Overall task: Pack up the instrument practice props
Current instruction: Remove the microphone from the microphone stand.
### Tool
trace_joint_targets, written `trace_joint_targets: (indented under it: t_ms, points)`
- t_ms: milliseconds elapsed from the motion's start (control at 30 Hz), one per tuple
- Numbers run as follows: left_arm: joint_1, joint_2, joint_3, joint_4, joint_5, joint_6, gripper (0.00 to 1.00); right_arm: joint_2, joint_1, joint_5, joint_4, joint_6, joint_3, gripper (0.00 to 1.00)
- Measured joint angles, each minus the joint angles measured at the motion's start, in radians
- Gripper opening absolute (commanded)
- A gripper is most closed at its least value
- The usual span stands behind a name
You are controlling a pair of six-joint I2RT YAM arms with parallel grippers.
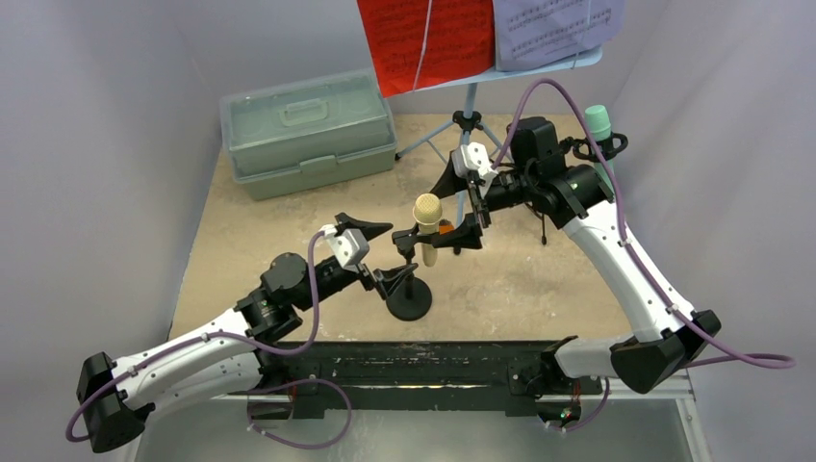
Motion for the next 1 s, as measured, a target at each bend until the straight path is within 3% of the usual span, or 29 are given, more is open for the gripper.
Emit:
trace_joint_targets:
  t_ms: [300, 467, 500, 600, 667, 767, 1000]
  points:
    - [0.0, 0.028, 0.0, 0.091, -0.002, 0.005, 0.76, 0.014, 0.005, -0.023, 0.045, 0.058, 0.0, 0.75]
    - [0.0, 0.035, 0.0, 0.151, -0.003, 0.001, 0.65, 0.015, 0.005, -0.023, 0.053, 0.066, 0.0, 0.62]
    - [0.0, 0.036, 0.0, 0.16, -0.003, -0.002, 0.57, 0.015, 0.005, -0.024, 0.054, 0.067, 0.0, 0.59]
    - [0.0, 0.036, 0.0, 0.182, -0.002, -0.013, 0.12, 0.015, 0.005, -0.023, 0.06, 0.071, 0.0, 0.47]
    - [0.0, 0.037, 0.0, 0.191, 0.002, -0.019, 0.0, 0.015, 0.004, -0.023, 0.063, 0.073, 0.0, 0.36]
    - [0.0, 0.039, 0.0, 0.196, 0.006, -0.014, 0.0, 0.015, 0.005, -0.021, 0.064, 0.078, 0.0, 0.25]
    - [0.0, 0.035, 0.0, 0.19, 0.012, -0.013, 0.0, 0.015, 0.004, 0.005, 0.061, 0.079, 0.021, 0.19]
